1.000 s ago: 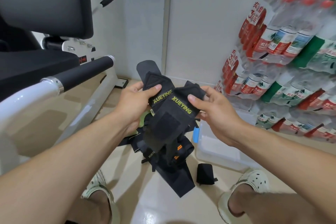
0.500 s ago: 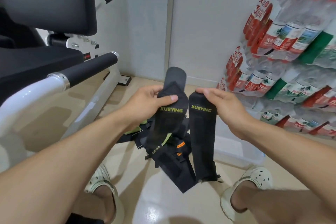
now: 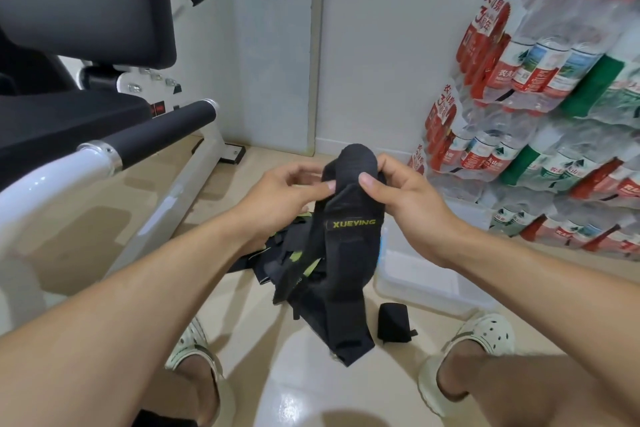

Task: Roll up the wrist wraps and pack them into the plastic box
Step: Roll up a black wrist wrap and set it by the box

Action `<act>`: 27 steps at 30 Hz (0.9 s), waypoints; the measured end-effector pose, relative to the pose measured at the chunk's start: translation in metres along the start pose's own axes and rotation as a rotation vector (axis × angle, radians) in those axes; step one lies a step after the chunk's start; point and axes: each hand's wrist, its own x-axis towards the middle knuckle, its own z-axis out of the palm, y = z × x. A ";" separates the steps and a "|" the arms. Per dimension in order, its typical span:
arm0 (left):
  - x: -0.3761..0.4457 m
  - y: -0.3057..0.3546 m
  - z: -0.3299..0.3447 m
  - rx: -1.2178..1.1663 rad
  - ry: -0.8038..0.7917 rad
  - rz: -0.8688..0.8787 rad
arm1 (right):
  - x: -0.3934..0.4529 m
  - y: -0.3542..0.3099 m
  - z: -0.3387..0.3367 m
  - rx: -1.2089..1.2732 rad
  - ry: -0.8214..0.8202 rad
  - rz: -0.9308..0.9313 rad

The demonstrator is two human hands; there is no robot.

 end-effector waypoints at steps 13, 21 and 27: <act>0.012 -0.006 0.000 -0.177 0.313 0.066 | 0.001 0.005 -0.003 0.011 0.166 0.145; 0.010 -0.001 0.006 -0.211 0.209 0.082 | 0.003 0.013 0.007 0.087 0.160 0.249; 0.012 -0.012 0.011 -0.186 0.162 -0.031 | 0.007 0.005 0.009 0.236 0.203 0.298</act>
